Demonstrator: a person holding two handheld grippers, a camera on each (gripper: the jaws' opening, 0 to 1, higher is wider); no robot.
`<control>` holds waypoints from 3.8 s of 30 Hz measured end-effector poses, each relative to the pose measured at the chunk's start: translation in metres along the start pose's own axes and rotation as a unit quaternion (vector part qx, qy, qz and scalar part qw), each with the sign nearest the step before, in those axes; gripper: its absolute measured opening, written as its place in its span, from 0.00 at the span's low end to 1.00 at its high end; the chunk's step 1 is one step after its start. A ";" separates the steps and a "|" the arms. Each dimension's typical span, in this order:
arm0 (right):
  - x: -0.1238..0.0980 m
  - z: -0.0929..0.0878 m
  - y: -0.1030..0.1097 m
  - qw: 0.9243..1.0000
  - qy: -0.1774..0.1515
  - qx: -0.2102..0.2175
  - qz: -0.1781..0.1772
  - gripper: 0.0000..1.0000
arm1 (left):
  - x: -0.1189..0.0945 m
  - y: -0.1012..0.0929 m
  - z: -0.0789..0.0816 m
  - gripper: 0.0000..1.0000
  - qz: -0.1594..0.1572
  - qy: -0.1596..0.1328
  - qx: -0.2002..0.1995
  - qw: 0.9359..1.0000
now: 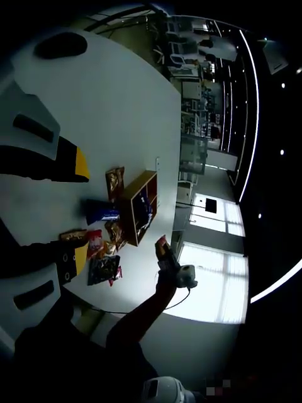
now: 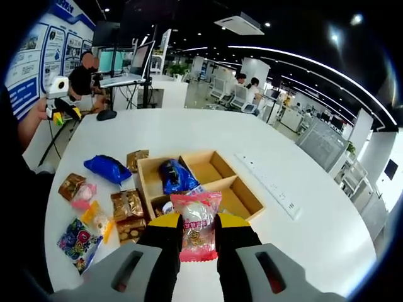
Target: Pick up the scattered marshmallows, QQ candies, Oreo cookies, and mixed nuts on the table and sort them into separate containers
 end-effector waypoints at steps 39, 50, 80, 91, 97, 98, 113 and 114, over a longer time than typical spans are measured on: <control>0.032 0.003 -0.043 0.999 0.002 0.036 -0.024 0.16 | -0.001 0.009 -0.002 0.41 0.006 0.000 -0.008 1.000; 0.044 0.004 -0.050 0.999 0.004 0.038 -0.023 0.16 | -0.001 0.011 -0.002 0.41 0.009 0.001 -0.009 1.000; 0.076 0.009 -0.070 0.999 0.017 0.036 -0.018 0.17 | 0.003 0.015 -0.003 0.41 0.004 0.005 -0.014 1.000; 0.087 0.004 -0.077 0.999 0.024 0.041 -0.014 0.17 | 0.004 0.015 -0.005 0.41 0.002 0.004 -0.018 1.000; 0.092 0.003 -0.076 0.999 0.024 0.041 -0.009 0.18 | 0.003 0.018 -0.008 0.41 0.007 0.006 -0.022 1.000; 0.093 0.002 -0.076 0.999 0.024 0.041 -0.008 0.19 | 0.003 0.018 -0.008 0.41 0.006 0.006 -0.022 1.000; 0.075 0.008 -0.069 0.999 -0.005 0.052 -0.012 0.28 | 0.009 0.010 -0.006 0.41 0.000 0.009 -0.018 1.000; 0.074 0.009 -0.069 0.999 -0.007 0.052 -0.012 0.28 | 0.009 0.009 -0.006 0.41 0.000 0.009 -0.019 1.000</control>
Point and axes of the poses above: the point that each gripper's makers call its tool centre point, and the gripper's own axes: x roughly forward along the fingers, y roughly to its left, z roughly out of its top, the point moved 5 cm from there along -x, roughly backward along the fingers, and after that the axes turned 6 degrees about -y, right-handed, at the moved point
